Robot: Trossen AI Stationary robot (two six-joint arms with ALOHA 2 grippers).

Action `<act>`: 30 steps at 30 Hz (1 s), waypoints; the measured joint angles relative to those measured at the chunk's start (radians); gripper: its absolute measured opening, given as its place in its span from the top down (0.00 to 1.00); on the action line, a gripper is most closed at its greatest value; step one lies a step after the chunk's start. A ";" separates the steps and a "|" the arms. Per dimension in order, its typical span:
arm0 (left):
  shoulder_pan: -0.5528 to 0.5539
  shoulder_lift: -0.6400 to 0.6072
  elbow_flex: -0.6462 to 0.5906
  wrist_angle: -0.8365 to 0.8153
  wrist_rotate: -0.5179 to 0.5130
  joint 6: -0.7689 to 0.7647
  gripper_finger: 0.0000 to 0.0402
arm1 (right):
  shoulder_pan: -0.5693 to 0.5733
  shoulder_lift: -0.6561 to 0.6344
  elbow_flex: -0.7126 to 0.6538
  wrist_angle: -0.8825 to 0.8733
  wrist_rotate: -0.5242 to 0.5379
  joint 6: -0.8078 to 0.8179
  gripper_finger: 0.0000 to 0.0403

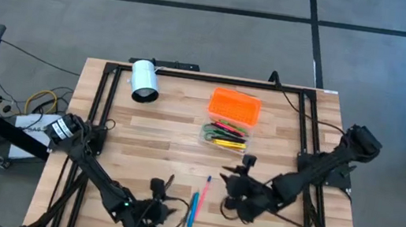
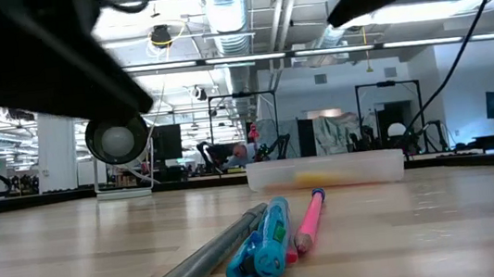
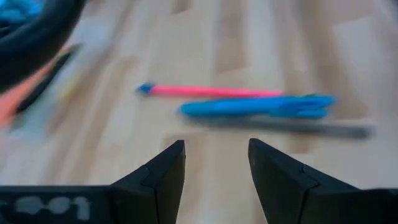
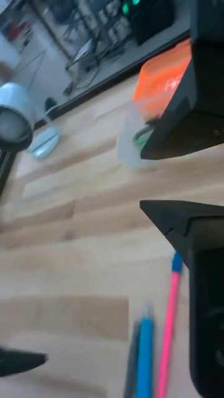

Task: Pick & place school supplies into a supply box
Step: Put the grey pen into the supply box

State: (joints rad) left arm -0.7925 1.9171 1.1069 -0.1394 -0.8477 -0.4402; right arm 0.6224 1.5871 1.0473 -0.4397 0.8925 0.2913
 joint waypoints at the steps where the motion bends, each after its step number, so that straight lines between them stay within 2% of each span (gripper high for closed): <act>1: 0.009 0.000 0.000 0.047 0.042 0.047 0.58 | 0.018 0.000 0.000 0.005 0.000 0.000 0.73; 4: 0.040 0.000 0.000 0.152 0.138 0.150 0.58 | 0.063 0.003 0.000 0.005 0.001 0.007 0.73; 9: 0.103 0.001 0.000 0.165 0.221 0.196 0.58 | 0.107 0.003 -0.005 -0.004 0.004 0.065 0.73; 17: 0.182 0.107 0.010 0.343 0.431 0.370 0.58 | 0.145 0.003 -0.005 -0.008 0.026 0.086 0.73; 30: 0.213 0.129 0.019 0.272 0.499 0.337 0.58 | 0.163 0.004 -0.005 -0.020 0.026 0.128 0.73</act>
State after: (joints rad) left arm -0.5797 2.0465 1.1255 0.1321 -0.3488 -0.1033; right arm 0.7856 1.5913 1.0420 -0.4593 0.9184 0.4191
